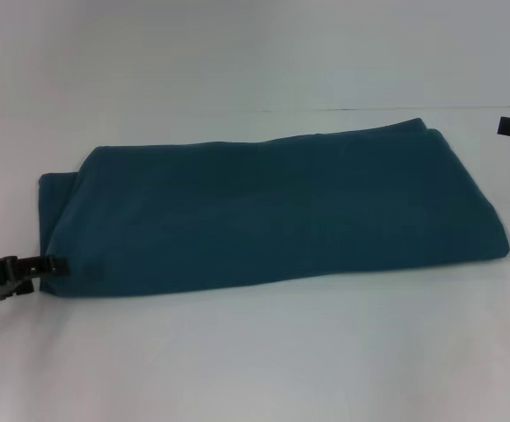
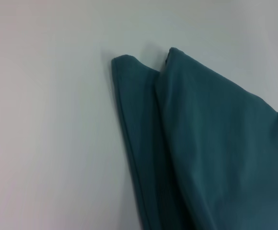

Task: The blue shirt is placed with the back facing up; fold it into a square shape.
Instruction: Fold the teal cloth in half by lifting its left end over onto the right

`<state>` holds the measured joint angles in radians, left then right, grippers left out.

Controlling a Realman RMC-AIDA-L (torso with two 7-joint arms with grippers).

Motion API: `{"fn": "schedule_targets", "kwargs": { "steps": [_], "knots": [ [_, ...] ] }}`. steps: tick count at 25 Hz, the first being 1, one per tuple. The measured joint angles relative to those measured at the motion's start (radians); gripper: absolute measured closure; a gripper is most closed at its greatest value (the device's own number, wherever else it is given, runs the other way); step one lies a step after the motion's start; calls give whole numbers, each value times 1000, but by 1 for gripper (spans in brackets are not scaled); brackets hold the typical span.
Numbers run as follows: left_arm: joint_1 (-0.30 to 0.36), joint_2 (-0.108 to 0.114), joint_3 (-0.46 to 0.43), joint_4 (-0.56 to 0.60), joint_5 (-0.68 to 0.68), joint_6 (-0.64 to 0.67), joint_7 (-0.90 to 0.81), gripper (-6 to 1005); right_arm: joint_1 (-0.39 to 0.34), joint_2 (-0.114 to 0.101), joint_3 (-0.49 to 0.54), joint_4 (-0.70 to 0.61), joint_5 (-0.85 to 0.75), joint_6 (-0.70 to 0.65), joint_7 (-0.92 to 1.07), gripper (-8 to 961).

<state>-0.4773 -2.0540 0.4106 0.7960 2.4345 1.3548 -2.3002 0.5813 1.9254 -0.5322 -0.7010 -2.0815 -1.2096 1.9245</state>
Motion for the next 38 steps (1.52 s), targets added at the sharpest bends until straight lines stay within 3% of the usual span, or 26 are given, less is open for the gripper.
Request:
{"fn": "schedule_targets", "kwargs": {
  "steps": [38],
  "knots": [
    [-45, -3, 49, -35, -2, -12, 7, 211, -9, 0, 11, 0, 0, -1, 4, 168]
  ]
}}
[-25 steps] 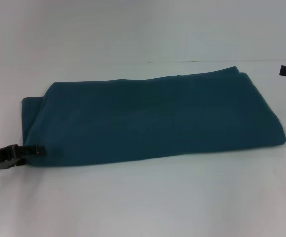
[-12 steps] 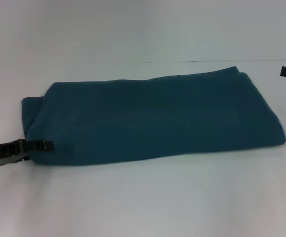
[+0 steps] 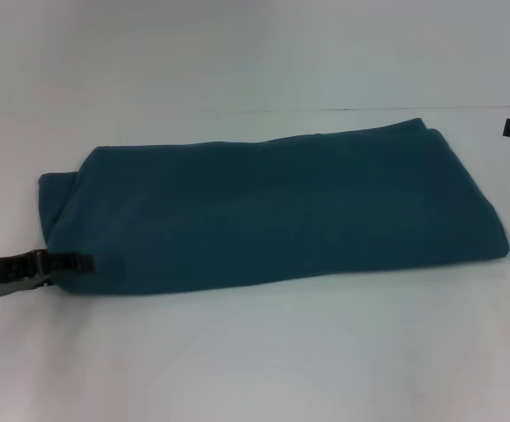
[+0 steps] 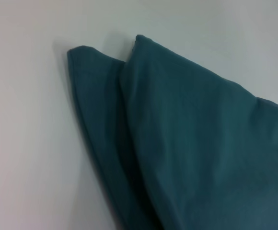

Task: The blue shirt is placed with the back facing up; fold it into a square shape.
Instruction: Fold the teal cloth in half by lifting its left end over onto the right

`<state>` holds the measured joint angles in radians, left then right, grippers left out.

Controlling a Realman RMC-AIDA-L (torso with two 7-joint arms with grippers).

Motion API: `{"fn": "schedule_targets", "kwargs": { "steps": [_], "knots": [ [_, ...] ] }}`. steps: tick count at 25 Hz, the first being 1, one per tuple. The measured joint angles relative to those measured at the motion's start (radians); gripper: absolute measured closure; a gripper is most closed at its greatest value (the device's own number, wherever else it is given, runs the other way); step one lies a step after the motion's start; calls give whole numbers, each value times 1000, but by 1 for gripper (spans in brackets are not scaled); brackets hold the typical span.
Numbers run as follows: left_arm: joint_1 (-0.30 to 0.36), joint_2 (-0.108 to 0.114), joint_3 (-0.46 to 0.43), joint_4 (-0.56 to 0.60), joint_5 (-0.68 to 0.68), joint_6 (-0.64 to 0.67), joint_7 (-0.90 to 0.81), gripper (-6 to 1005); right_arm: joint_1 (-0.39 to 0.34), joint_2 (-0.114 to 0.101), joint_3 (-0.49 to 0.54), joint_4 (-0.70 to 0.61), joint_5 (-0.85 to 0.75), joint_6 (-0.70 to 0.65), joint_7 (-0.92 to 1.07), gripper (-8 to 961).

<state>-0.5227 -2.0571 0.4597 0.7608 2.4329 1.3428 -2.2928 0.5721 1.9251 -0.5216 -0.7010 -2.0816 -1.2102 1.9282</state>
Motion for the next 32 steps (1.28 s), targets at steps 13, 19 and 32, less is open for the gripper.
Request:
{"fn": "schedule_targets", "kwargs": {
  "steps": [13, 19, 32],
  "knots": [
    [1, 3, 3, 4, 0, -6, 1, 650, -6, 0, 2, 0, 0, 0, 0, 170],
    [9, 2, -3, 7, 1, -18, 1, 874, -6, 0, 2, 0, 0, 0, -2, 170],
    [59, 2, -97, 46, -8, -16, 43, 979, -6, 16, 2, 1, 0, 3, -2, 170]
  ]
}}
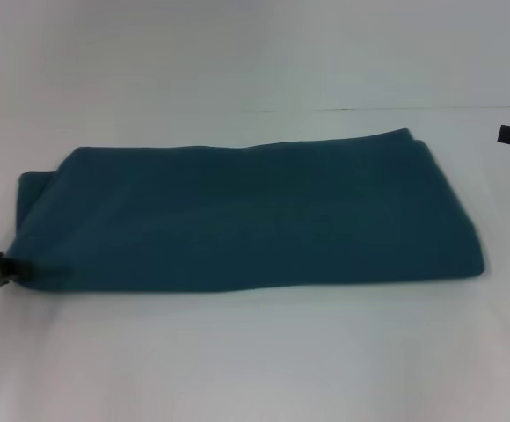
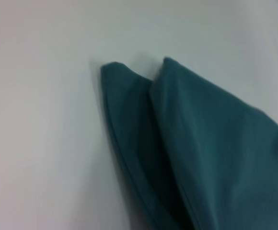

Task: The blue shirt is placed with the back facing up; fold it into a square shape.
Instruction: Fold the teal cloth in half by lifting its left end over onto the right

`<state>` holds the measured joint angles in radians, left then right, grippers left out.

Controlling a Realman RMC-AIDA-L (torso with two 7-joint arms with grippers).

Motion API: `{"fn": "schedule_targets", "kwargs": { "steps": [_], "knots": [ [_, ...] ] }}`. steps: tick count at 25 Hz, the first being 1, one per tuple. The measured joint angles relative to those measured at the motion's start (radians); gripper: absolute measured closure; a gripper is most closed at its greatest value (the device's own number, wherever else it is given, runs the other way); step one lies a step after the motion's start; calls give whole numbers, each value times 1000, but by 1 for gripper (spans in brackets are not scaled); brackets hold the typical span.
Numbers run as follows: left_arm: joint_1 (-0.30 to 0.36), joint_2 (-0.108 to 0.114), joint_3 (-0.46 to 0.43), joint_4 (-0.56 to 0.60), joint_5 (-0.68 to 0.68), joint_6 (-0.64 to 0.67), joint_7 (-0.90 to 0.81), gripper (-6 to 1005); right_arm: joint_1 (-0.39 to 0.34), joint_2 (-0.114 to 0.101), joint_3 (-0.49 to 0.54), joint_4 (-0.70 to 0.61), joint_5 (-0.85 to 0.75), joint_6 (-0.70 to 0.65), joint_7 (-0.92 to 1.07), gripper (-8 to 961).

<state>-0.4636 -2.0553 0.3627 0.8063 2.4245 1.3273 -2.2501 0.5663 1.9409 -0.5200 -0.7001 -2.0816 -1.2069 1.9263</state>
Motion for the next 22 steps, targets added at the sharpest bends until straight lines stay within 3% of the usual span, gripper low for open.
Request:
{"fn": "schedule_targets", "kwargs": {
  "steps": [12, 22],
  "knots": [
    [68, 27, -136, 53, 8, 5, 49, 979, 40, 33, -1, 11, 1, 5, 0, 169],
    [126, 34, -198, 105, 11, 5, 51, 972, 65, 55, -8, 11, 2, 20, -4, 169]
  ]
}}
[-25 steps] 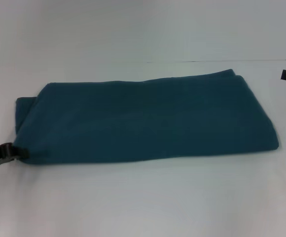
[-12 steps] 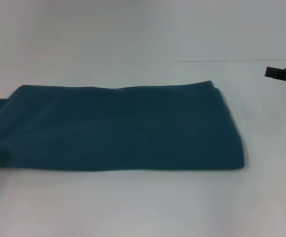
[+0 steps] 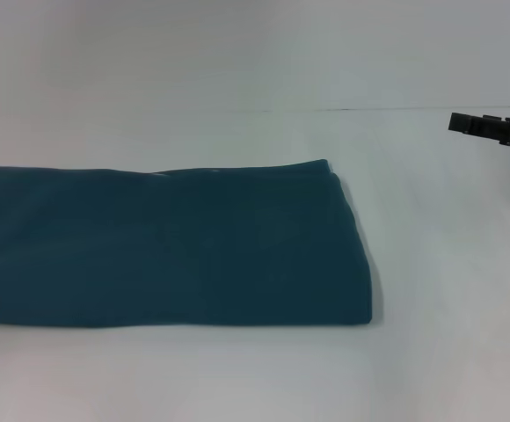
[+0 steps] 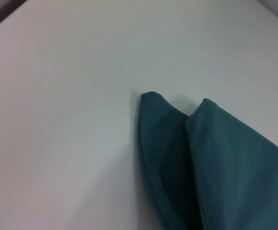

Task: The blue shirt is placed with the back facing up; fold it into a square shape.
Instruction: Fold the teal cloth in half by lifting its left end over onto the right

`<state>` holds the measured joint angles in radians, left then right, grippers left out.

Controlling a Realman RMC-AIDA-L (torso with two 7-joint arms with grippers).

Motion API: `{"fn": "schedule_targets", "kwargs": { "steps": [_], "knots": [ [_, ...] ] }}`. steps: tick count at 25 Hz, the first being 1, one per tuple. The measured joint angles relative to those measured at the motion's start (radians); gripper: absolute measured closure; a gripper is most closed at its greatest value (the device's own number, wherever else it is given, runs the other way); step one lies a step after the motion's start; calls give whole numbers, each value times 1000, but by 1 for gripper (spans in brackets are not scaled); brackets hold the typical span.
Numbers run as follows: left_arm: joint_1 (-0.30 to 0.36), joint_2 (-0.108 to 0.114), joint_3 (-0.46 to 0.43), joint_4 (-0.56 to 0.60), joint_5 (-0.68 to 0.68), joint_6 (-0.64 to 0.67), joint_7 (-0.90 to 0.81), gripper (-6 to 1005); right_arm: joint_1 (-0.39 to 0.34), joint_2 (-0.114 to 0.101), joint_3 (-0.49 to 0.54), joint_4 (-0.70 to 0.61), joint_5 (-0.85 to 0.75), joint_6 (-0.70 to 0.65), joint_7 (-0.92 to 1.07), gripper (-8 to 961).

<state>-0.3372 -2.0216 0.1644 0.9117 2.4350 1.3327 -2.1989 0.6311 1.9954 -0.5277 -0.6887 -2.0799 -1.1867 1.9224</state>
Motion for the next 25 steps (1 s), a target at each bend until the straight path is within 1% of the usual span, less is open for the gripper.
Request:
{"fn": "schedule_targets", "kwargs": {
  "steps": [6, 8, 10, 12, 14, 18, 21, 23, 25],
  "knots": [
    [-1, 0, -2, 2, -3, 11, 1, 950, 1, 0, 0, 0, 0, 0, -2, 169],
    [-14, 0, -2, -1, -29, 50, 11, 943, 0, 0, -1, 1, 0, -1, -5, 169],
    [-32, 1, 6, -6, -87, 118, 37, 936, -4, 0, -2, 1, 0, -1, -7, 169],
    [-56, -4, 25, -11, -154, 190, 59, 928, -10, 0, -1, 1, 0, -1, -12, 169],
    [-92, -17, 54, -13, -203, 232, 65, 921, -16, 0, -1, 1, 0, -1, -18, 170],
    [-189, -62, 173, -51, -305, 242, 87, 907, -32, 0, 0, 2, -3, -4, -28, 170],
    [-282, -98, 244, -124, -340, 212, 124, 896, -42, -4, 0, 1, -3, -11, -41, 170],
    [-339, -131, 268, -186, -347, 182, 168, 889, -47, -7, 0, 1, -3, -12, -48, 170],
    [-393, -147, 285, -289, -375, 131, 225, 882, -53, -11, 0, 0, -3, -13, -56, 170]
  ]
}}
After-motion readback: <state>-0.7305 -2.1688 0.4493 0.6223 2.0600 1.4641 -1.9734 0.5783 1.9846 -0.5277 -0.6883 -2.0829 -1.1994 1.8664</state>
